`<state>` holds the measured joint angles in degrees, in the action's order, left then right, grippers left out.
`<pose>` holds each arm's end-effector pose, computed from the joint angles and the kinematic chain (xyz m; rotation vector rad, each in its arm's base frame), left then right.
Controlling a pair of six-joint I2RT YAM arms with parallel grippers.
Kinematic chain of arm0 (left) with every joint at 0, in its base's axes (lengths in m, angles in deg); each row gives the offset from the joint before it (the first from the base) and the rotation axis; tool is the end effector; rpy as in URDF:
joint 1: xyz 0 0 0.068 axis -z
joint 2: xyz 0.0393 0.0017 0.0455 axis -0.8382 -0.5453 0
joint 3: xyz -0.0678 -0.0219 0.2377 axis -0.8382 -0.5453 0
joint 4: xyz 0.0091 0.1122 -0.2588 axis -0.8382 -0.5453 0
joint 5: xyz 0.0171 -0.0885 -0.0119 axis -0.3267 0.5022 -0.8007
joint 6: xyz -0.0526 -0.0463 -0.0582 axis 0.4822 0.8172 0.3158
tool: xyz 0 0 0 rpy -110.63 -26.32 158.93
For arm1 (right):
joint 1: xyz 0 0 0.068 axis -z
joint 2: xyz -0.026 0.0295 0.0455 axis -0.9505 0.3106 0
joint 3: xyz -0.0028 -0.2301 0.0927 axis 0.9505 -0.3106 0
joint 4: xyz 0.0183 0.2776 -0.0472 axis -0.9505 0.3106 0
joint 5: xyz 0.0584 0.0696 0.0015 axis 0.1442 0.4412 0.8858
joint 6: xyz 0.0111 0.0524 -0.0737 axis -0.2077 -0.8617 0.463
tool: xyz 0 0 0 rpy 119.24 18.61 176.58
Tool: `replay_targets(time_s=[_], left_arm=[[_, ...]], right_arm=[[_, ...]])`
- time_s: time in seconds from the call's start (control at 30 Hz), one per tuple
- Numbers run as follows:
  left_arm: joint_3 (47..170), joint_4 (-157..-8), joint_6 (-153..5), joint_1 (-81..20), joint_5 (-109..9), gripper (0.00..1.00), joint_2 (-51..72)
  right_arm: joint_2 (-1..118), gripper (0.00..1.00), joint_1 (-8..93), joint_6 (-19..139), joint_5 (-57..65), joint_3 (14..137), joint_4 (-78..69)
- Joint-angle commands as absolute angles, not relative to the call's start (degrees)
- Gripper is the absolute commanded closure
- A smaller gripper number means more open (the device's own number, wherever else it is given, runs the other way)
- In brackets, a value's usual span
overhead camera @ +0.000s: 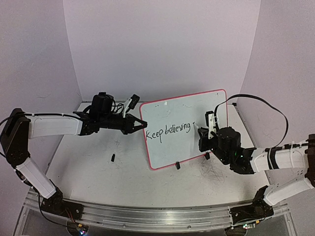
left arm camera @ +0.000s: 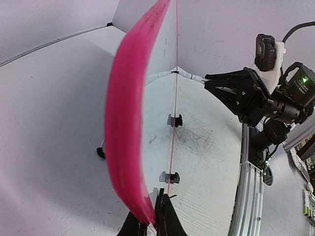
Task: Write a sentence on the whiteboard
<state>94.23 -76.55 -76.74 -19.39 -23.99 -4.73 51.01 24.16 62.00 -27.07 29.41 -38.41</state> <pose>0.2958 -0.2854 0.2034 0.9058 1.8758 -1.1000 0.2479 0.2253 0.1712 -0.3624 1.7176 0.3169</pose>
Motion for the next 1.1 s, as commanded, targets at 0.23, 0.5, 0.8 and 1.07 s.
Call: replay_targets(time_s=[0.23, 0.5, 0.8, 1.07], left_arm=[[93.9, -81.2, -83.4, -19.2, -29.1, 1.00, -3.9], [93.9, -81.2, -83.4, -19.1, -29.2, 1.00, -3.9], [93.9, -81.2, -83.4, -19.1, -29.1, 1.00, -3.9], [93.9, -81.2, -83.4, -19.1, -29.1, 1.00, -3.8]], right_arm=[[50.6, 1.00, 24.1, 59.6, -27.1, 30.2, -36.6], [50.6, 1.00, 24.1, 59.2, -28.4, 30.4, -35.8], [51.0, 1.00, 24.2, 58.0, -31.8, 30.7, -34.0], [50.4, 1.00, 23.8, 57.8, -28.8, 30.3, -32.6]])
